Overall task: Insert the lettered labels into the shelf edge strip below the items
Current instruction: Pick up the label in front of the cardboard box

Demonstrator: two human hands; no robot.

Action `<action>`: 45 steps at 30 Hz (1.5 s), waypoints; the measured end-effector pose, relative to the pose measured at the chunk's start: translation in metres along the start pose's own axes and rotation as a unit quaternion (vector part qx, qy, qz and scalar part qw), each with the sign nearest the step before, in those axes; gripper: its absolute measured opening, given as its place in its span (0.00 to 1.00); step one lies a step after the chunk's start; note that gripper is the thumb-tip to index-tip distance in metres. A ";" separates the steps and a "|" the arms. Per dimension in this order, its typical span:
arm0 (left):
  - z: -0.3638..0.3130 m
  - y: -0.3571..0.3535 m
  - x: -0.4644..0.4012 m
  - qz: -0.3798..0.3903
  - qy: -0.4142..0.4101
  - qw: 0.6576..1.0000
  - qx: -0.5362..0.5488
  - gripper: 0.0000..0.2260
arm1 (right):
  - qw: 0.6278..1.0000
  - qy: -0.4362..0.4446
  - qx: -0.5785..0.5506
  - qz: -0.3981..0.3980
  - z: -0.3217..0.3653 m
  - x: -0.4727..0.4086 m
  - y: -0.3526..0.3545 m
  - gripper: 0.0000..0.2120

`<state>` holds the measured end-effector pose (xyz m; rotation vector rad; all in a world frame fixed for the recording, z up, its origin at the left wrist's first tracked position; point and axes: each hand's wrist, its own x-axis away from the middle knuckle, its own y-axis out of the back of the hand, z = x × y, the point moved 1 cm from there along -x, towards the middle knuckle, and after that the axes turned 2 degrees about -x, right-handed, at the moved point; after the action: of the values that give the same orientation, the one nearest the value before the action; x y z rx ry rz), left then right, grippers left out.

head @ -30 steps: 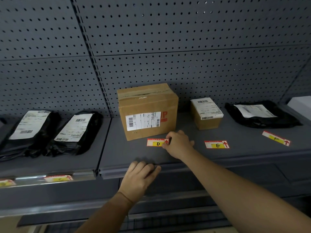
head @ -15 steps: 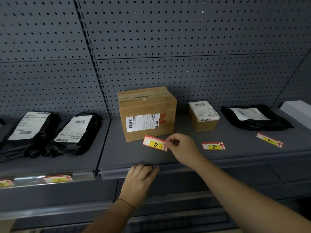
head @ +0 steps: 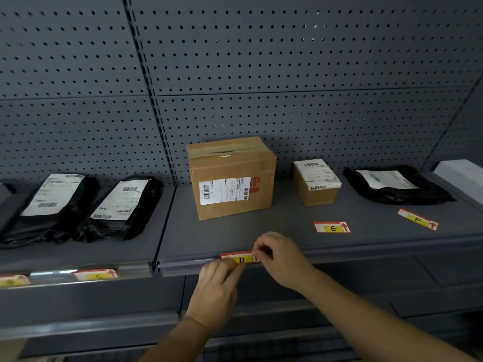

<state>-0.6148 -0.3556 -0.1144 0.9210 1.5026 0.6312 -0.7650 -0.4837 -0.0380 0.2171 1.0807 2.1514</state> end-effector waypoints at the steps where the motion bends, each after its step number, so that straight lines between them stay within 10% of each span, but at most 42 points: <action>1: 0.000 0.001 0.000 0.003 0.003 1.000 0.000 0.21 | 1.000 0.002 0.005 0.000 -0.001 -0.001 -0.001 0.03; 29: 0.003 0.007 0.004 0.066 -0.002 0.998 0.018 0.24 | 0.992 0.064 0.105 0.013 -0.010 0.002 -0.009 0.04; 45: -0.001 0.009 -0.003 0.028 0.002 0.999 0.033 0.24 | 0.991 0.039 0.069 -0.110 -0.025 0.026 -0.007 0.07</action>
<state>-0.6139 -0.3530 -0.1055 1.0166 1.5123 0.6275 -0.7914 -0.4797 -0.0630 0.0723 1.2398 1.9058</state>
